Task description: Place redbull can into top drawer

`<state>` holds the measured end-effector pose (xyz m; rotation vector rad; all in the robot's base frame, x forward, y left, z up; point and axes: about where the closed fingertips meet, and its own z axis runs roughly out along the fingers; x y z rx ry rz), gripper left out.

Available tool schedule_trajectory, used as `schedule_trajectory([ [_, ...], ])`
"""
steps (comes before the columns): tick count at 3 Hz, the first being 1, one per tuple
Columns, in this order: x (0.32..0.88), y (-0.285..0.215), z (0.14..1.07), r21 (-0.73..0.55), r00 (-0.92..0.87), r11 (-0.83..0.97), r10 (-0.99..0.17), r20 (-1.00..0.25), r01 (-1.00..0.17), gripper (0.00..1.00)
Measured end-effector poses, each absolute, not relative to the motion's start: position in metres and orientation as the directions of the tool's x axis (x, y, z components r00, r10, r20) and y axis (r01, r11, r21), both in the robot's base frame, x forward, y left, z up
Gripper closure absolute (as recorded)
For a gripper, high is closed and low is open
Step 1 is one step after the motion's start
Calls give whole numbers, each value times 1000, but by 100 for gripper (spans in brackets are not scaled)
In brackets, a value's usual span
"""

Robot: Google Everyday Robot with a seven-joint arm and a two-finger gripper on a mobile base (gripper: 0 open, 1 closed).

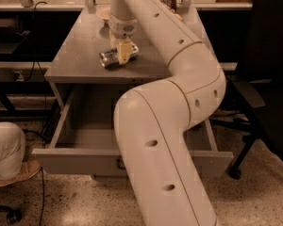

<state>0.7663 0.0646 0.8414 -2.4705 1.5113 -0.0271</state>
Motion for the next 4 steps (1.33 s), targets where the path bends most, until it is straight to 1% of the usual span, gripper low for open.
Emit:
schedule_trajectory([
  [1,765,63,845,-224,453,-418,-881,-136,-880,92],
  [2,746,34,874,-234,385,-341,-905,-178,-910,100],
  [3,727,17,888,-236,309,-263,-932,-188,-936,100],
  [4,730,18,883,-242,301,-251,-932,-201,-937,100],
])
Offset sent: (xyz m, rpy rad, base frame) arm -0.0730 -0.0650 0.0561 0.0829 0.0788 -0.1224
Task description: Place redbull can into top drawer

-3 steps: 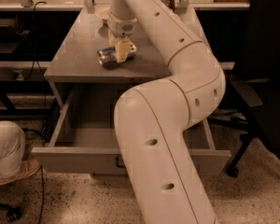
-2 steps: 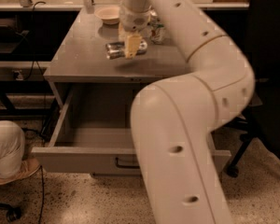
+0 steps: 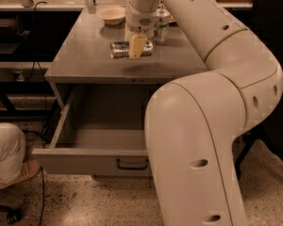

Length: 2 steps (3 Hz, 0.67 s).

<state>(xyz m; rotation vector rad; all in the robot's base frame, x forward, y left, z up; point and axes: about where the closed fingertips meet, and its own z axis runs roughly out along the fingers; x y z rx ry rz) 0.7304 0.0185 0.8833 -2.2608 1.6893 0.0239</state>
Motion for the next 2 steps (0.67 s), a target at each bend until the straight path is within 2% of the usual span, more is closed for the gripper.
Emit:
schedule_trajectory([
  [1,714,8,881,-224,250,-200,-942,-224,-954,100],
  [2,673,1,876,-167,177,-142,-959,-219,-976,100],
])
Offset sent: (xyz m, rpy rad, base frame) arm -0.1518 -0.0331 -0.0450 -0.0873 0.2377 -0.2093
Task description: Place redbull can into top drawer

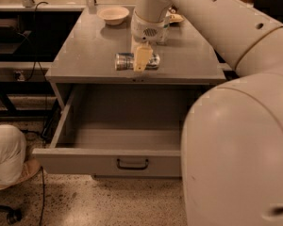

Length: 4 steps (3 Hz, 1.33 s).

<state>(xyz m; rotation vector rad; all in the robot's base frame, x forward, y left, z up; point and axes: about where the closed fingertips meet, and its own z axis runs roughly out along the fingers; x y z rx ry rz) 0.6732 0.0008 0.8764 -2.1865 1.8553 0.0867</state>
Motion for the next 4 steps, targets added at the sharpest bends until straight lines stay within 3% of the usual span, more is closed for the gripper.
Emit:
schedule_trajectory([
  [2,581,24,820,7,85,-89,-964,-252,-996,100],
  [4,578,26,799,12,53,-59,-959,-278,-998,100],
])
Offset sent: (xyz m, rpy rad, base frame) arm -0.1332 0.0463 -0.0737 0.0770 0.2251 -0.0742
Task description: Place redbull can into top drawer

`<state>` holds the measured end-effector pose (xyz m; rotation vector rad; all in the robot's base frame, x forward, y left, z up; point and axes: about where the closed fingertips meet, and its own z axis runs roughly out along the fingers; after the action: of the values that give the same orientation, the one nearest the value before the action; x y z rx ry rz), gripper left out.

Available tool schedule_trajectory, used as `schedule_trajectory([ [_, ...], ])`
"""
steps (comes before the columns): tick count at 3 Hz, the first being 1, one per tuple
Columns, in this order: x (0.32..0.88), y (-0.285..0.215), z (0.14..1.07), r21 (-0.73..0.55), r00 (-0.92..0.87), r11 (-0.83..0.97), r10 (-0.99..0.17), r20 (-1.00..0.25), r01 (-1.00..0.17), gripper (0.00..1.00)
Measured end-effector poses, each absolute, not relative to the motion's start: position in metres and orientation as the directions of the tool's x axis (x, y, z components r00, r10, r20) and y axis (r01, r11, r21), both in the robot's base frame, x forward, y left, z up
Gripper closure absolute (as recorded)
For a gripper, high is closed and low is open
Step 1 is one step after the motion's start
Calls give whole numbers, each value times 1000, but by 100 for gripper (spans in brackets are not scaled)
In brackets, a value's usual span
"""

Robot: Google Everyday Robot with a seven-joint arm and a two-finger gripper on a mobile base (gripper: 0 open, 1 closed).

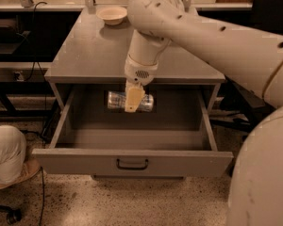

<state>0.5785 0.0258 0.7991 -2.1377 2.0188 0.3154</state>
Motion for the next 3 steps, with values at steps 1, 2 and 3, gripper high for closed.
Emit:
schedule_trajectory([
  [1,577,28,747,10,-19,17,-944,-329,-1000,100],
  [2,583,35,705,-5,-65,72,-927,-370,-997,100],
  [3,589,38,682,-21,-91,107,-917,-388,-994,100],
])
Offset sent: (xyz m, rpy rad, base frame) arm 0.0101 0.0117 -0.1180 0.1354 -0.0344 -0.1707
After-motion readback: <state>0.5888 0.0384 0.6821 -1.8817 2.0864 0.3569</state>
